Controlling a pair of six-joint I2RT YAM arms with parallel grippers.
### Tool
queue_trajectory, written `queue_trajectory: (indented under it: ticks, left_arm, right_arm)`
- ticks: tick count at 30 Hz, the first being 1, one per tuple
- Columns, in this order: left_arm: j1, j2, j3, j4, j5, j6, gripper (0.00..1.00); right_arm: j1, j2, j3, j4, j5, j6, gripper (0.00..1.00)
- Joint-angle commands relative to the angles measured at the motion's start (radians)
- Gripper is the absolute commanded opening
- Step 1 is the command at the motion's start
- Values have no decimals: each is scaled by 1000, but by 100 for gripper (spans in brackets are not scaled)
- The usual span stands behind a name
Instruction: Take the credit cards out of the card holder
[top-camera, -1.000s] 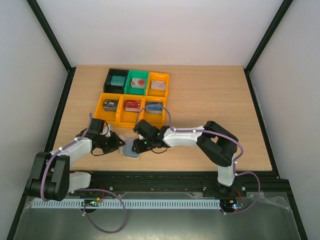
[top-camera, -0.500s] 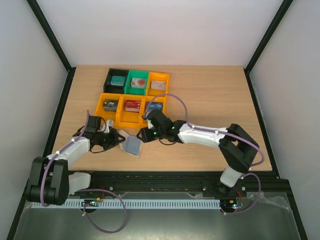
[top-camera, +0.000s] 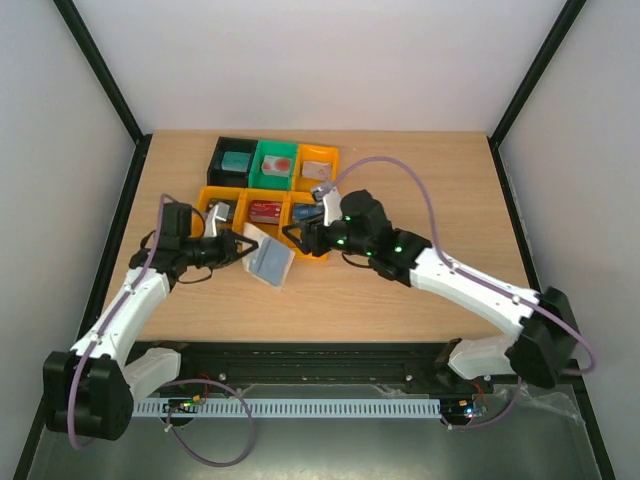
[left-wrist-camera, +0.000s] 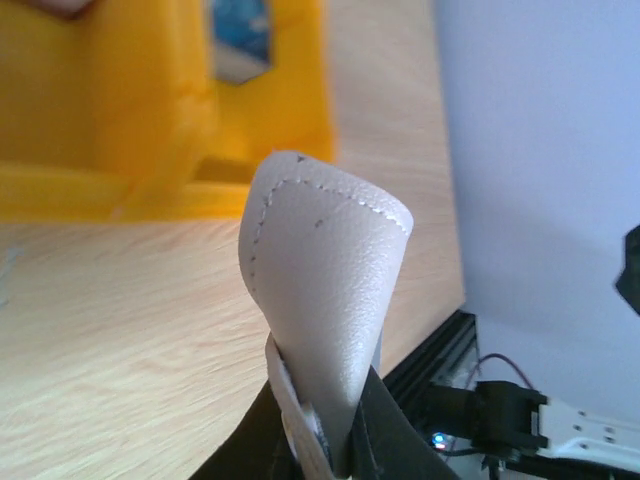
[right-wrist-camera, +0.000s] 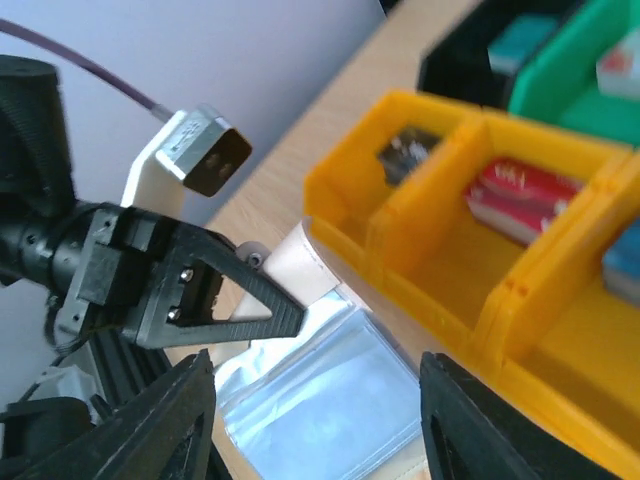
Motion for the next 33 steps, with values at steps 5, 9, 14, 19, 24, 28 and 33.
queue_trajectory:
  ticks: [5, 9, 14, 19, 24, 28, 33]
  left_arm:
    - [-33, -18, 312, -139, 165, 159, 2]
    - [-33, -11, 475, -190, 200, 204, 2]
    - [-32, -32, 567, -160, 196, 220, 2]
    - [-33, -52, 597, -42, 175, 151, 2]
    - [-34, -80, 592, 76, 168, 66, 2]
    - [-39, -88, 591, 78, 179, 61, 2]
    - [-57, -114, 583, 148, 203, 57, 2]
  right_arm:
    - [-19, -174, -21, 74, -106, -111, 63]
    - [-20, -231, -17, 92, -184, -151, 71]
    - [-22, -327, -35, 113, -224, -199, 81]
    - [-25, -371, -47, 81, -187, -258, 86]
    - [-36, -342, -22, 66, -172, -290, 86]
    - [-89, -328, -40, 106, -215, -256, 87]
    - [-104, -281, -37, 144, -259, -229, 91]
